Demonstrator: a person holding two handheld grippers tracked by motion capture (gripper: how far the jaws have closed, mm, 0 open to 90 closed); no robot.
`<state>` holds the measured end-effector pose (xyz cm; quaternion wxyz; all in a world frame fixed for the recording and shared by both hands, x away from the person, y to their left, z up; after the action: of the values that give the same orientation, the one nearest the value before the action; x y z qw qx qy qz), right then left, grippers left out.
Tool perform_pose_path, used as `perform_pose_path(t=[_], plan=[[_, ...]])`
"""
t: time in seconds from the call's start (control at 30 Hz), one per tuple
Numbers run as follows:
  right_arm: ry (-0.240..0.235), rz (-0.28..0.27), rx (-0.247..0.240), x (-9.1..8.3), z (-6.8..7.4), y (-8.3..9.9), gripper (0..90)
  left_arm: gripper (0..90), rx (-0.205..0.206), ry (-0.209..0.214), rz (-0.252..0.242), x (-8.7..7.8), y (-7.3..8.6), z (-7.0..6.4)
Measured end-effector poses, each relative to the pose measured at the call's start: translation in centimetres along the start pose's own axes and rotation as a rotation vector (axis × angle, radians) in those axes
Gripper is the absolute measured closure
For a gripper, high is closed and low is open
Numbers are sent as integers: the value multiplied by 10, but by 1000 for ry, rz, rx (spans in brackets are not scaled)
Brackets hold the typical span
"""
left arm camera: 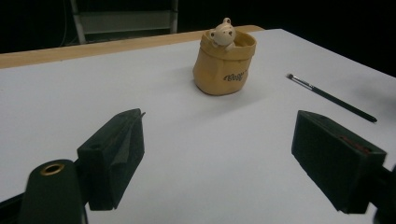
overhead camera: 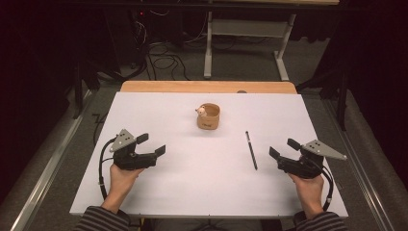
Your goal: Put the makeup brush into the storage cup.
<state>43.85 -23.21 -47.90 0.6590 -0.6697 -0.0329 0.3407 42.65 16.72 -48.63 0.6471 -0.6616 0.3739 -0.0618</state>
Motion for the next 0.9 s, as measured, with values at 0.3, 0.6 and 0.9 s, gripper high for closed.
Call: perform_pose_path(t=[0.3,0.6,0.9], plan=[[-11,15,3,0,-1,2,199,177,-10,12,-2,4,-1,0],[-8,-16,2,-9,0,-3,200,179,-24,30,-7,8,-2,0],[-21,-41,-12,-13,6,-14,197,180,-26,33,-6,9,-3,0]])
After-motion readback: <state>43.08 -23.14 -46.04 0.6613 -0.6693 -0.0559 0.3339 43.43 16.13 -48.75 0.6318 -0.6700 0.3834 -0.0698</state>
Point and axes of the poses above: each handheld gripper's, and its own axes: x roughly forward along the jaws, y roughly out of its underside, z roughly to its left, the point moved 10 cm from there along x, roughly forward along the jaws, and after that the axes turned 3 degrees about z, right-handed, at the moved point
